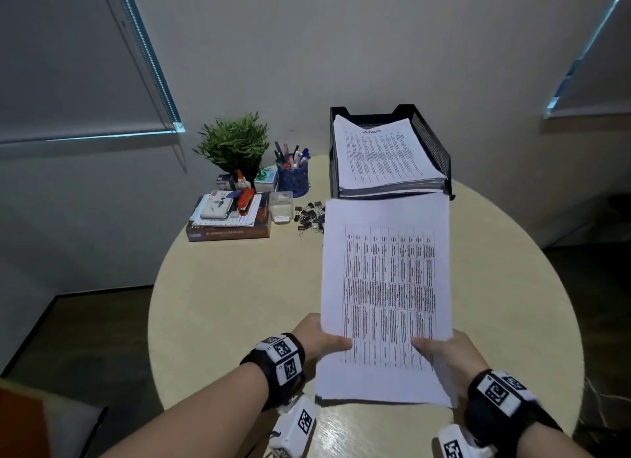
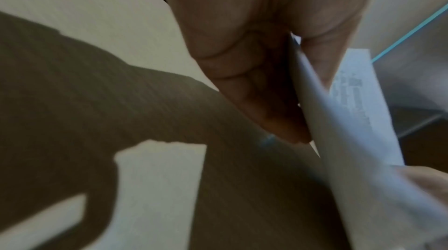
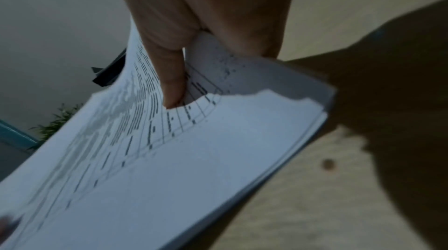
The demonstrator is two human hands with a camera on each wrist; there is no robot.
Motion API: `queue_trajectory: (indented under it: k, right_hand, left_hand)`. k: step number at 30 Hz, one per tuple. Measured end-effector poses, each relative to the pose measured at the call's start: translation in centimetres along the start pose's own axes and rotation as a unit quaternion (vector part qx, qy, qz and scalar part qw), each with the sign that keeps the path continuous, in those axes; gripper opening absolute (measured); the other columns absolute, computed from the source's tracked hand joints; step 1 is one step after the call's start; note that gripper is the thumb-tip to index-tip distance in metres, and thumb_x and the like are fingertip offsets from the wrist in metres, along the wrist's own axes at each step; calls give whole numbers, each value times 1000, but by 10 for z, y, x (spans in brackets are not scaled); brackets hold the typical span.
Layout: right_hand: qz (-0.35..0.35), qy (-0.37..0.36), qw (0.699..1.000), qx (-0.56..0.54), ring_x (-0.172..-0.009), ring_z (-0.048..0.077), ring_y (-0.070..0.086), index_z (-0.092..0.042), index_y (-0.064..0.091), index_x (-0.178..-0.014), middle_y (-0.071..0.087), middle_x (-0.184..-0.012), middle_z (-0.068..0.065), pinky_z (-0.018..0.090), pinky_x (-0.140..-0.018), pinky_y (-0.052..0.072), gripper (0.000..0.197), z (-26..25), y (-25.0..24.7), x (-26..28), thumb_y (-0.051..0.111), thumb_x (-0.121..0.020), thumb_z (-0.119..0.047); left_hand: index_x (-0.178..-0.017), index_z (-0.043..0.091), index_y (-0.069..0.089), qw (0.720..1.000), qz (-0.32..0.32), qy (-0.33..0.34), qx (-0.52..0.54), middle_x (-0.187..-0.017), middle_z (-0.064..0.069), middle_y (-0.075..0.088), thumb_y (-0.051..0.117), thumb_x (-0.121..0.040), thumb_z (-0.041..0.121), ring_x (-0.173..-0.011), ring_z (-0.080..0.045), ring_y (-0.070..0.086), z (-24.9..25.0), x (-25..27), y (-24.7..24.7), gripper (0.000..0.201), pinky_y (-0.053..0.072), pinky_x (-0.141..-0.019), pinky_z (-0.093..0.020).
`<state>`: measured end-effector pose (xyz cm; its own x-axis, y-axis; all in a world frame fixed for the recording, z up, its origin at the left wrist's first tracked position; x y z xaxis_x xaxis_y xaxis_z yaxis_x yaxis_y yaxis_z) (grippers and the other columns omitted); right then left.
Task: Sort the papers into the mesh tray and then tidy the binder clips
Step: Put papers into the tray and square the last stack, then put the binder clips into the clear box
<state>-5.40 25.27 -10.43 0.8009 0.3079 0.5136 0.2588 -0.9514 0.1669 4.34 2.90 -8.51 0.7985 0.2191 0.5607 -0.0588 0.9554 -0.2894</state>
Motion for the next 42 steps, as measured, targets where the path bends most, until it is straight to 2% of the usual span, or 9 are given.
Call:
queue_trajectory:
  k: [4, 7, 9, 17, 22, 28, 35, 38, 42]
  right_hand:
    - [0, 48, 995, 93, -96, 27, 67, 2, 62, -113, 72, -102, 11, 37, -89, 48, 35, 13, -18, -5, 69, -79, 3]
    - [-5, 58, 993, 106, -96, 30, 68, 1, 63, -112, 74, -99, 11, 46, -97, 46, 45, 12, -25, -18, 77, -69, -2]
    - [-6, 58, 992, 110, -93, 29, 69, 0, 65, -107, 75, -94, 10, 40, -89, 51, 35, 2, -24, -24, 74, -73, 3]
    - [-107, 46, 991, 70, -104, 36, 65, -3, 54, -126, 65, -118, 20, 45, -88, 53, 46, -80, -9, -66, 55, -83, 15]
    - [-176, 87, 975, 104, -84, 29, 68, -14, 48, -124, 65, -111, 11, 29, -48, 57, 44, -124, -10, -85, 47, -89, 12]
    - [-118, 66, 987, 84, -69, 29, 71, 0, 56, -104, 60, -114, 24, 24, -47, 57, 25, -158, -10, -137, 46, -88, 17]
    - [-27, -1, 999, 28, -75, 28, 63, 2, 59, -92, 61, -96, 20, 29, -53, 59, 26, -173, -1, -204, 44, -84, 23]
    - [16, -34, 997, 65, -65, 23, 65, 4, 62, -93, 64, -95, 21, 23, -52, 58, 26, -166, 0, -217, 49, -80, 22]
    - [78, -67, 979, 176, -43, 25, 54, -1, 63, -78, 61, -64, 17, 31, -40, 53, 16, -163, 1, -212, 55, -78, 13]
  left_hand:
    - [-127, 16, 52, 991, -130, -16, -20, -127, -2, 60, 71, -78, 6, -115, -19, 57, -9, 10, 11, 53, 45, -102, -39]
    - [-126, 20, 49, 965, -232, -70, 99, -121, -8, 60, 50, -85, -11, -101, -28, 63, -18, 17, 20, 52, 59, -71, -40]
    - [-131, 21, 42, 956, -243, -85, 141, -123, -18, 58, 42, -88, -11, -95, -34, 66, -16, 17, 18, 54, 60, -67, -42]
    - [-141, 16, 33, 973, -87, -54, 206, -131, -18, 52, 35, -92, -13, -76, -23, 70, 29, -26, -9, 58, 60, -66, -29]
    - [-141, 13, 35, 970, -37, -34, 236, -139, -14, 48, 34, -91, -17, -100, -28, 63, 70, -62, -27, 58, 60, -71, -29]
    - [-135, 6, 42, 961, 59, -6, 270, -136, -8, 49, 36, -90, -18, -125, -31, 49, 107, -121, -42, 51, 57, -77, -27]
    - [-69, 4, 50, 929, 228, 10, 290, -74, -13, 56, 54, -82, -18, -62, -19, 59, 120, -179, -54, 26, 54, -45, -16]
    - [-60, 9, 44, 927, 298, -32, 225, -59, -11, 54, 61, -79, -13, -37, -11, 56, 110, -193, -53, 34, 53, -42, -20]
    - [-59, 10, 45, 922, 343, -50, 173, -56, -9, 55, 65, -78, -8, -41, -16, 55, 106, -194, -52, 34, 54, -46, -24]
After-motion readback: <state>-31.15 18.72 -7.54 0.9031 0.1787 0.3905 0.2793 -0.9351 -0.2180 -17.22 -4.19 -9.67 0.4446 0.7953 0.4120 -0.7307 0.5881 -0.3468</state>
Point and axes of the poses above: each hand's wrist, its own x-axis away from the middle knuckle, its own y-axis out of the palm, z = x × y, the point moved 2 cm from there along -x, towards the middle knuckle
